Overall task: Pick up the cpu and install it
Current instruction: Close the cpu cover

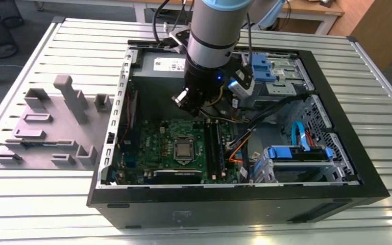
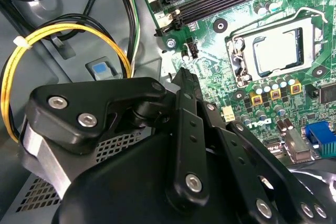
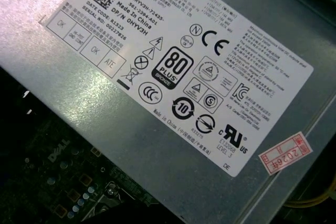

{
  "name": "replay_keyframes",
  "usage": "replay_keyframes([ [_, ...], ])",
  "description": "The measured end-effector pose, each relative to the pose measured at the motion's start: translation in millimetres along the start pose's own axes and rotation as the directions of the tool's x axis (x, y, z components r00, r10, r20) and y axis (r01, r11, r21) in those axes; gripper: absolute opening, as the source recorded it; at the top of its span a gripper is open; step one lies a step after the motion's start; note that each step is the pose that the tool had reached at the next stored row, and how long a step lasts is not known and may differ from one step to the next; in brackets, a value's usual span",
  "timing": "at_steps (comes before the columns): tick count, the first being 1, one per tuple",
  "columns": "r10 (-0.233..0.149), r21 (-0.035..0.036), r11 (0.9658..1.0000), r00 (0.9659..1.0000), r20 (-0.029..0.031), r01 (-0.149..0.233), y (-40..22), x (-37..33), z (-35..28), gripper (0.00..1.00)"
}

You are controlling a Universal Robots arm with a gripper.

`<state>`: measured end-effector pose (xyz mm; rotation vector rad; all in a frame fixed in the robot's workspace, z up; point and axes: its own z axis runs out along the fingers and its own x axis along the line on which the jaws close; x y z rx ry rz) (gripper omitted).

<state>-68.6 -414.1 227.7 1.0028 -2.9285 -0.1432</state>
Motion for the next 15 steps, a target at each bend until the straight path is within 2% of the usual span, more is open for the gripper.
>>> replay_keyframes([
  [15,0.0,-0.0002,1.0,1.0,-0.0002,0.0,0.0,0.0,0.0,0.11],
])
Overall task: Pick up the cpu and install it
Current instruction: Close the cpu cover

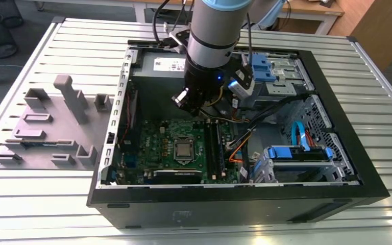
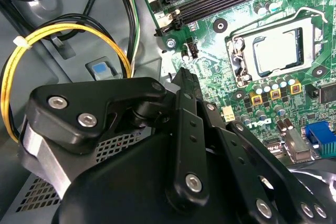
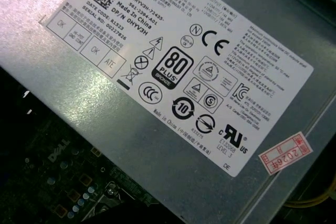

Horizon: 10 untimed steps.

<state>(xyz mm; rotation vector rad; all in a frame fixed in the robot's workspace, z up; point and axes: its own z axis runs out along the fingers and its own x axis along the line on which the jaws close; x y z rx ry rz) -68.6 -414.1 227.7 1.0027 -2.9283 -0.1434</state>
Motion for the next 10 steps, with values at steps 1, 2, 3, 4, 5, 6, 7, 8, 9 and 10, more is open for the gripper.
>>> replay_keyframes([
  [1,0.0,0.0,1.0,1.0,0.0,0.0,0.0,0.0,0.0,0.11],
  [2,0.0,0.0,1.0,1.0,0.0,0.0,0.0,0.0,0.0,0.11],
  [3,0.0,0.0,1.0,1.0,-0.0001,0.0,0.0,0.0,0.0,0.11],
  [4,0.0,-0.0001,1.0,1.0,0.0,0.0,0.0,0.0,0.0,0.11],
  [5,0.0,-0.0001,1.0,1.0,-0.0001,0.0,0.0,0.0,0.0,0.11],
  [6,0.0,-0.0002,1.0,1.0,-0.0002,0.0,0.0,0.0,0.0,0.11],
  [7,0.0,-0.0002,1.0,1.0,-0.0002,0.0,0.0,0.0,0.0,0.11],
  [8,0.0,-0.0002,1.0,1.0,-0.0002,0.0,0.0,0.0,0.0,0.11],
  [9,0.0,-0.0002,1.0,1.0,-0.0003,0.0,0.0,0.0,0.0,0.11],
  [10,0.0,-0.0001,1.0,1.0,-0.0004,0.0,0.0,0.0,0.0,0.11],
])
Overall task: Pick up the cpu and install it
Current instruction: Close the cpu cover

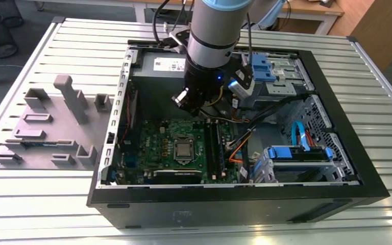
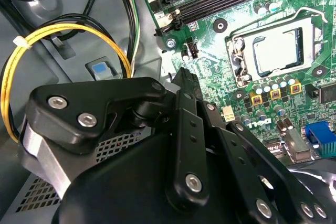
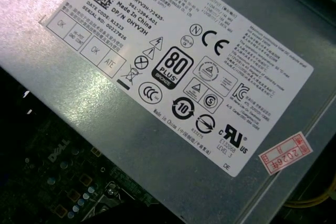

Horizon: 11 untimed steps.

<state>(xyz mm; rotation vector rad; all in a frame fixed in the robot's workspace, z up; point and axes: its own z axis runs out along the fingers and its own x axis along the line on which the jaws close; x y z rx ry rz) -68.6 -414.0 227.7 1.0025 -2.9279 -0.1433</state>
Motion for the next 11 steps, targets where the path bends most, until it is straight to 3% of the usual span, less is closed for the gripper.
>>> replay_keyframes([
  [11,0.0,0.0006,1.0,1.0,-0.0004,0.0,0.0,0.0,0.0,0.11],
])
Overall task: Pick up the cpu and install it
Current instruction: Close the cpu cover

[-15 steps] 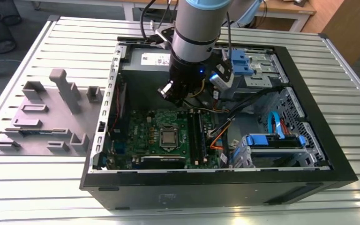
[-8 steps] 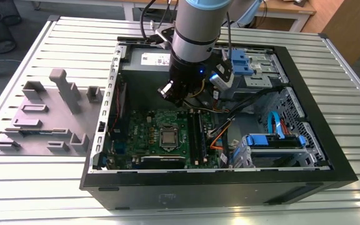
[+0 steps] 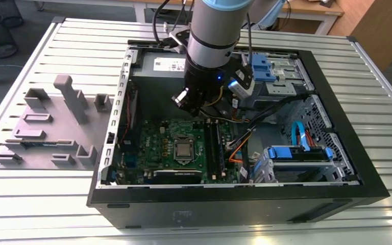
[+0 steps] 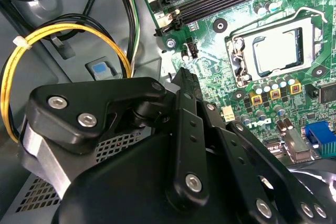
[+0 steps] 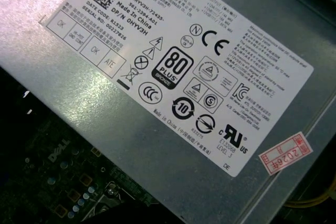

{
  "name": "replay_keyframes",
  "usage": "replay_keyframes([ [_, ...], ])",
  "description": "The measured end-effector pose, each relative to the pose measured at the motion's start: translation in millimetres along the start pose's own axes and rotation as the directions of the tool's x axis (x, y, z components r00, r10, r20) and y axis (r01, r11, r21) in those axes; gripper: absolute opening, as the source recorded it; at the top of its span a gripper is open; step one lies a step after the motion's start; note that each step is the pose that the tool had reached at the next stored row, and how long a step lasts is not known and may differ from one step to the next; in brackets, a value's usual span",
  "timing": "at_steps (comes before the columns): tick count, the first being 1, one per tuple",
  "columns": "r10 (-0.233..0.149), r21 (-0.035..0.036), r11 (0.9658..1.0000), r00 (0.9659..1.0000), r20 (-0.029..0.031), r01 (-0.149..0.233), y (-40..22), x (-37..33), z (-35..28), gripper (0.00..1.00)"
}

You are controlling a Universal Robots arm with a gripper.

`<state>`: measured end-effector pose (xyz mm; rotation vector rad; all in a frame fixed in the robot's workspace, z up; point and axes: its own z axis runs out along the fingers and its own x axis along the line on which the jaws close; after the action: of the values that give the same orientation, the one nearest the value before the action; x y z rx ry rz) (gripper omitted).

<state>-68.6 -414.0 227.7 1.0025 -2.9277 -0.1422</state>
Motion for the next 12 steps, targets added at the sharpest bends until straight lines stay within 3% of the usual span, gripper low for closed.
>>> replay_keyframes([
  [12,0.0,0.0006,1.0,1.0,-0.0004,0.0,0.0,0.0,0.0,0.11],
])
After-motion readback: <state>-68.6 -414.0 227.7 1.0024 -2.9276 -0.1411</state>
